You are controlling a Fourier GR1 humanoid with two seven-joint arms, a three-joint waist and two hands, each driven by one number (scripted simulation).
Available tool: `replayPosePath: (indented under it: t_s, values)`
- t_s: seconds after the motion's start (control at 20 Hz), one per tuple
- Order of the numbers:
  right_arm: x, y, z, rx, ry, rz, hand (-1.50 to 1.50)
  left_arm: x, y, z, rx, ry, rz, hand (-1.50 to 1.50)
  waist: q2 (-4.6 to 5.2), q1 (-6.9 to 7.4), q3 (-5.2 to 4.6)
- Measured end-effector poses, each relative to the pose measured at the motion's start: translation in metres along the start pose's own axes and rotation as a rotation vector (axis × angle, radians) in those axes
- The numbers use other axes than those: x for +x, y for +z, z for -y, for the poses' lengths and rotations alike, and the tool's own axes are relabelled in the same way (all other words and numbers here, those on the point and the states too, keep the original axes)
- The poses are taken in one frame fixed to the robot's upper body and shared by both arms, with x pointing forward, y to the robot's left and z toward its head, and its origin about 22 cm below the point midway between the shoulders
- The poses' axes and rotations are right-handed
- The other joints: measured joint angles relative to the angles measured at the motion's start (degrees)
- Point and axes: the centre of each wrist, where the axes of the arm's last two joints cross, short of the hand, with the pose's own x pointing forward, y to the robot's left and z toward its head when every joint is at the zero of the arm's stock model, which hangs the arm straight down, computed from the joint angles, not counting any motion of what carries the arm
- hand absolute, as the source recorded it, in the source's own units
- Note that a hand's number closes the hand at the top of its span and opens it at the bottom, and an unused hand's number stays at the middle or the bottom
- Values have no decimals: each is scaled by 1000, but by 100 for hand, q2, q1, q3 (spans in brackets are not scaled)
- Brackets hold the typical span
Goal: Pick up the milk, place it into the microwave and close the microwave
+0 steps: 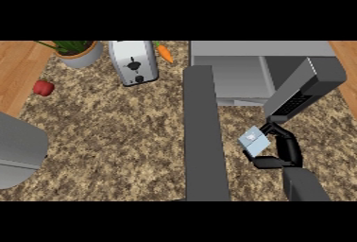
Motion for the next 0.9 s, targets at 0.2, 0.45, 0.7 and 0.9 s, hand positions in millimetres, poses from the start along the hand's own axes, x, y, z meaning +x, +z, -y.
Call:
replayPosePath:
  t_s: [0.2,0.45,0.7,0.9]
  values:
    - [12,-10,-22,41,-18,55,150,-2,4,-8,16,-1,-2,-150,-6,-34,3]
    - [38,-33,-44,34,1,88,150,-6,5,-4,17,-11,-9,-150,3,-34,9]
    - [64,-65,-63,28,37,92,150,-8,2,-8,13,-6,-17,-150,16,-13,13]
    - [77,-91,-75,13,97,92,150,-6,0,-8,12,-9,-18,-150,27,7,15]
